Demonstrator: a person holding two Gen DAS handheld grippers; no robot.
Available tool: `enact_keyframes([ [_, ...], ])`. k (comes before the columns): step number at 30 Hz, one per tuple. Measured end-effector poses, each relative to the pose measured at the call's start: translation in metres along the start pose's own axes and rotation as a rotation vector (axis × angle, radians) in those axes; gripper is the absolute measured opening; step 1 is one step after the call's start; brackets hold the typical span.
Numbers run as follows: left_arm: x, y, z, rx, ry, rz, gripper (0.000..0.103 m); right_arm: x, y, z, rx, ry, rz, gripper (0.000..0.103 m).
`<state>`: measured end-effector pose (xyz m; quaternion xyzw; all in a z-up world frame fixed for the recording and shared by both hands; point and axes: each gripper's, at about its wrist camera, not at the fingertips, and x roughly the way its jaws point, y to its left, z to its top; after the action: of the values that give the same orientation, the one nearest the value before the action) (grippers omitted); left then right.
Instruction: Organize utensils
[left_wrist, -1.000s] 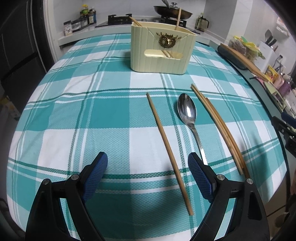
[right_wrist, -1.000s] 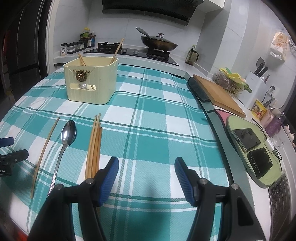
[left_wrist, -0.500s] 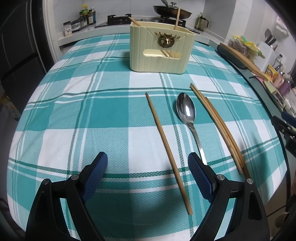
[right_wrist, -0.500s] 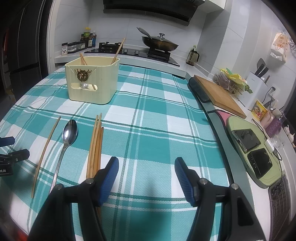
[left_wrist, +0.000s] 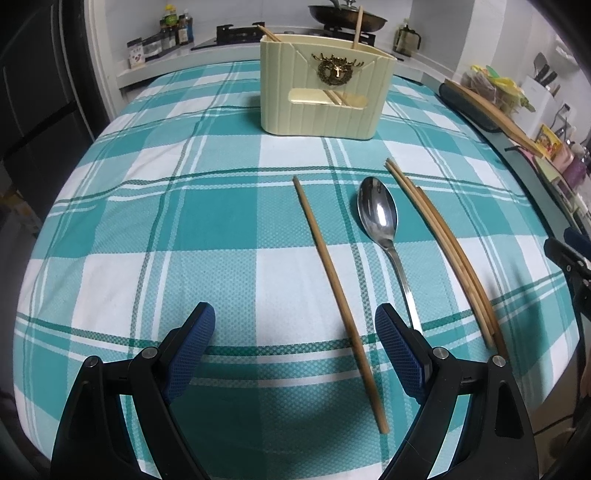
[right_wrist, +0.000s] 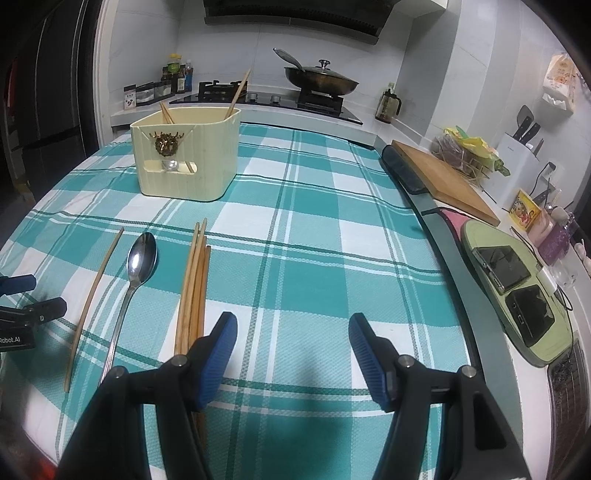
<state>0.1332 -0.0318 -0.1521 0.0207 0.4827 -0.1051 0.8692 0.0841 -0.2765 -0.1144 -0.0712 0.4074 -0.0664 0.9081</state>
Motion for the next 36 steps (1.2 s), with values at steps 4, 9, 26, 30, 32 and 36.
enact_keyframes([
  [4, 0.002, 0.000, 0.001, 0.004, -0.002, 0.006, 0.089, 0.003, 0.003, -0.001, -0.004, 0.006, 0.009, 0.064],
  [9, 0.007, 0.002, 0.002, -0.001, 0.008, 0.006, 0.089, 0.007, 0.005, -0.002, -0.007, 0.013, 0.020, 0.064],
  [26, 0.048, -0.014, 0.009, 0.007, 0.040, 0.053, 0.091, 0.077, 0.035, 0.010, 0.006, 0.180, 0.348, 0.034],
  [30, 0.048, -0.006, 0.009, 0.023, 0.043, 0.068, 0.094, 0.094, 0.039, 0.009, -0.001, 0.226, 0.353, 0.022],
  [32, 0.048, 0.001, 0.008, 0.028, 0.045, 0.081, 0.095, 0.096, 0.035, 0.010, -0.001, 0.243, 0.337, 0.022],
  [36, 0.048, 0.014, 0.008, 0.014, 0.058, 0.074, 0.095, 0.099, 0.028, 0.008, 0.006, 0.270, 0.353, 0.022],
])
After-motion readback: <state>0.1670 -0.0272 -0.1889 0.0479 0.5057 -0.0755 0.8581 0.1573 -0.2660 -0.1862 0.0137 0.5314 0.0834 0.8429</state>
